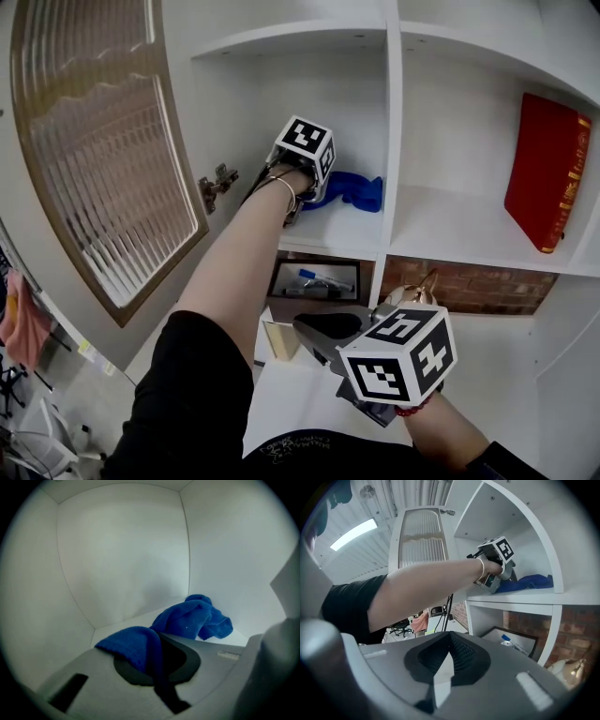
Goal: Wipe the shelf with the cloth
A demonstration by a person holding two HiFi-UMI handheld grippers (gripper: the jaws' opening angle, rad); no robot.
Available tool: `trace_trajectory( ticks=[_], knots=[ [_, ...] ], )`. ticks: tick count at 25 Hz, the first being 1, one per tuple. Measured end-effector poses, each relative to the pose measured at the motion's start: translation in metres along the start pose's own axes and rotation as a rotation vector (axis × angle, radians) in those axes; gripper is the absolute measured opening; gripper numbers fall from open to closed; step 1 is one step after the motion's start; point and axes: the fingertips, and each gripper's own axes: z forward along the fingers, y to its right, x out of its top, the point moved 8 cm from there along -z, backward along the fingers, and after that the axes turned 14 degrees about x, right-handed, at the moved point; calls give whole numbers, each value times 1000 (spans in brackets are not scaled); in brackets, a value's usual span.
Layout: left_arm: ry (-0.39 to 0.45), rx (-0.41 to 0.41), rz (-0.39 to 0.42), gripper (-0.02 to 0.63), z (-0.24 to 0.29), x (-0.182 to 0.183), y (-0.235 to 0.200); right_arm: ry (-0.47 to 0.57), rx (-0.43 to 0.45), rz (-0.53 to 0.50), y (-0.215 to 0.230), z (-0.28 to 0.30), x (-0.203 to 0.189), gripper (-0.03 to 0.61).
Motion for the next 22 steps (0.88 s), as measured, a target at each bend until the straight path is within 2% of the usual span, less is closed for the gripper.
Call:
trace_trajectory(
  ticks=[8,16,22],
  knots=[
    [-14,-154,-8,6,-7,11,36,-50,-28,-47,-20,1,-4,3],
    [-11,-195,14,6,-5,24,69,-58,-49,-47,-26,-13,-16,3],
    [4,-221,24,6,-5,29,78,-58,-77,-57,-18,-16,-14,3]
  ],
)
